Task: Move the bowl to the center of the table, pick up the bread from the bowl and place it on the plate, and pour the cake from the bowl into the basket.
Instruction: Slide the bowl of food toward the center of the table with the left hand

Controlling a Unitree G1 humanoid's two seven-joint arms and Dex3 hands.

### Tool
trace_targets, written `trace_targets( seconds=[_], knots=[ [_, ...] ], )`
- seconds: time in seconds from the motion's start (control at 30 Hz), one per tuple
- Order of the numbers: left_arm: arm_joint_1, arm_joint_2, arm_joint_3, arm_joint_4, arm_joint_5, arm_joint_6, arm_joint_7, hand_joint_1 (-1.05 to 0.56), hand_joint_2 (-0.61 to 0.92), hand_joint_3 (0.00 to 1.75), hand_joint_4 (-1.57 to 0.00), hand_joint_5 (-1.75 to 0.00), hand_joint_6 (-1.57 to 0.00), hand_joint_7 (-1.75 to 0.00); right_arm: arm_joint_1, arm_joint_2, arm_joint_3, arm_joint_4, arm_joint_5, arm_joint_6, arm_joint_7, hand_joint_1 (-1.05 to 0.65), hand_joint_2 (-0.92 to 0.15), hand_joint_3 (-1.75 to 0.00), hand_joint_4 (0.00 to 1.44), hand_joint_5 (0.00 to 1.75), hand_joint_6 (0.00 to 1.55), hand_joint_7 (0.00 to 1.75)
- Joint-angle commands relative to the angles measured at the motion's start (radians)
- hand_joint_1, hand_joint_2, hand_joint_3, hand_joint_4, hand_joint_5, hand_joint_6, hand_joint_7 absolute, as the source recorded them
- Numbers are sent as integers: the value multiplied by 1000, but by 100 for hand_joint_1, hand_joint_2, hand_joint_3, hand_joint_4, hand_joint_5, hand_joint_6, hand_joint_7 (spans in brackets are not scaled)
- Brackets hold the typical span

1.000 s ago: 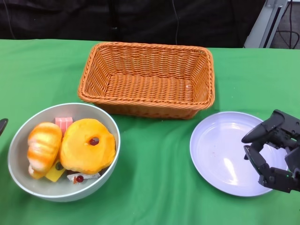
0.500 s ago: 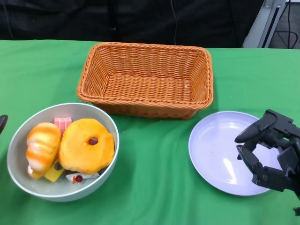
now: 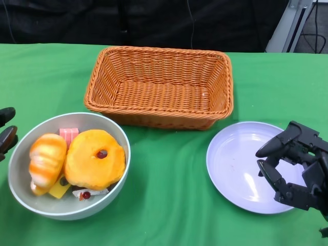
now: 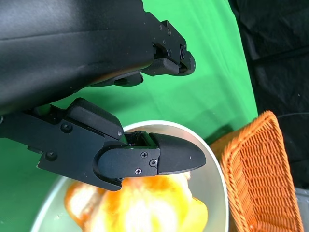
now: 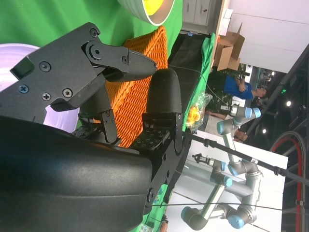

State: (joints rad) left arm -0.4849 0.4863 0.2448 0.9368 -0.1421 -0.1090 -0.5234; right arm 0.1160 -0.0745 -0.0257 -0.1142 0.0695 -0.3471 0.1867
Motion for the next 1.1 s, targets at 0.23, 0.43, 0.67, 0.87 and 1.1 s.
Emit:
trace_targets(
  seconds=[0.23, 0.43, 0.67, 0.87, 1.1],
  knots=[
    [101, 24, -18, -269, -13, 215, -13, -85, 92, 50, -27, -2, -24, 0, 6, -3, -1, -6, 5, -2, -3, -14, -56, -86, 70, 154, 71, 122],
    [144, 33, -34, -398, -12, 317, -24, -82, 92, 50, -30, -3, -23, 0, 12, -2, 1, -17, 6, 10, -4, -14, -55, -86, 70, 154, 71, 121],
    [173, 36, -41, -503, -24, 429, -35, -80, 92, 49, -30, -3, -23, 0, 14, -1, 3, -22, -2, 12, -8, -14, -54, -88, 70, 153, 72, 121],
    [192, 34, -46, -578, -40, 513, -42, -81, 92, 49, -30, -2, -22, 0, 13, 1, 4, -22, 3, 14, -7, -14, -54, -89, 70, 153, 71, 121],
    [213, 27, -57, -642, -56, 564, -63, -82, 92, 48, -32, -3, -25, -1, 14, 8, 7, -33, 2, 28, -11, -14, -54, -87, 70, 153, 72, 121]
  ],
)
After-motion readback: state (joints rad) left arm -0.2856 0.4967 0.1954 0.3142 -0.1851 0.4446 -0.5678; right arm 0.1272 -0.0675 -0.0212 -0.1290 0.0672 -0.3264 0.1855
